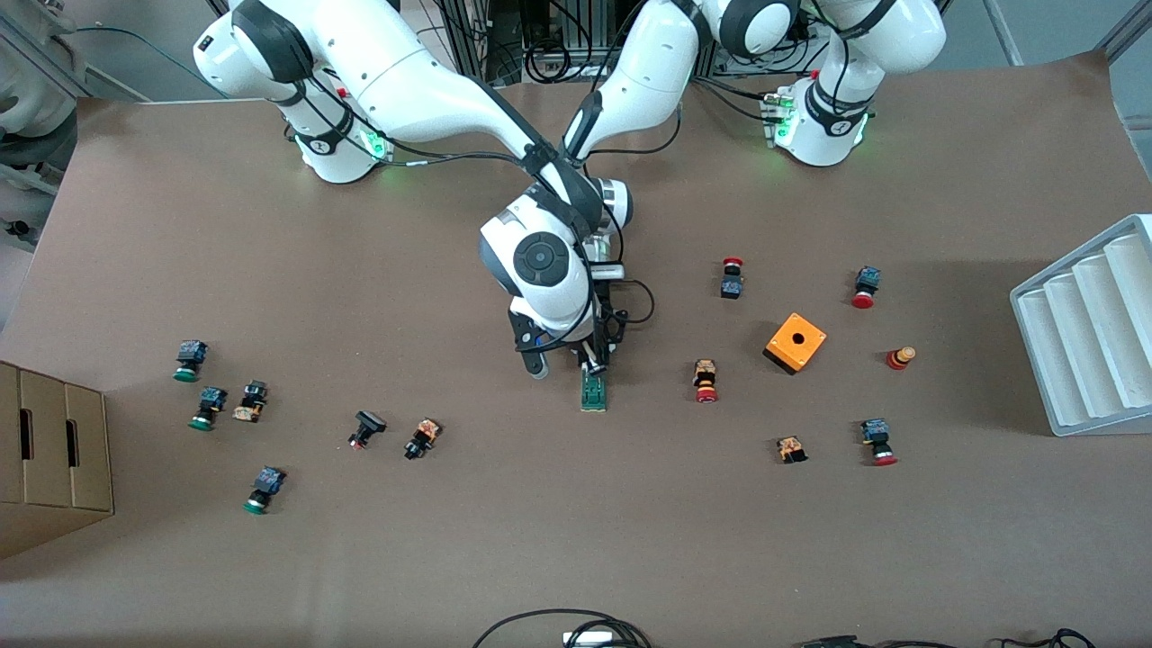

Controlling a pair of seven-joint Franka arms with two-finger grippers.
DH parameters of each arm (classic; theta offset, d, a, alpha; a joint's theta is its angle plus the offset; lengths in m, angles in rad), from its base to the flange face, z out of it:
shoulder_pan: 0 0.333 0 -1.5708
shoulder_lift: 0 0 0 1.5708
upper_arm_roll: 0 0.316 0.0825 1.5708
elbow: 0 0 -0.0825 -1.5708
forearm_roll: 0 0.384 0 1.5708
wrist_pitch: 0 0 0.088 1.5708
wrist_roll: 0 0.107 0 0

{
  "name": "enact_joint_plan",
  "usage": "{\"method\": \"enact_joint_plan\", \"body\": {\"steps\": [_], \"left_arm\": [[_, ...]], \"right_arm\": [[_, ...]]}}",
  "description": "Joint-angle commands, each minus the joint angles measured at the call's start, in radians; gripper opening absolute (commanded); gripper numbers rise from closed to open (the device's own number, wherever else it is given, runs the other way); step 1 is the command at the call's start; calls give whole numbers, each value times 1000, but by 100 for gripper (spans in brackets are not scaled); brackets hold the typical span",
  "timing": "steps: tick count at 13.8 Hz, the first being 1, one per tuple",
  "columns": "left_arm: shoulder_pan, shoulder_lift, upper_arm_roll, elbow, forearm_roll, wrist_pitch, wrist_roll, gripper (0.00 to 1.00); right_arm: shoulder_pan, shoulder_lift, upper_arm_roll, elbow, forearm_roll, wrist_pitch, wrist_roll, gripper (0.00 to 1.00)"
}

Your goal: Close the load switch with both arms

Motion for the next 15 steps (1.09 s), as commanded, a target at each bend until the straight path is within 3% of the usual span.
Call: {"method": "enact_joint_plan", "body": {"steps": [1,6,11,15], "left_arm": [[-7,28,1,23,58,-3,-258,51],[-5,28,1,27,58,-3,-258,51],[-5,28,1,27,58,-3,-257,50],[-5,28,1,27,58,-3,-258,50]], "right_arm": [[13,4,0,-23,-29,40,30,53],[42,38,-1,-23,-54,80,71,52],[40,44,0,-20,-94,94,105,41],[39,58,-1,-17,-98,104,104,42]]}}
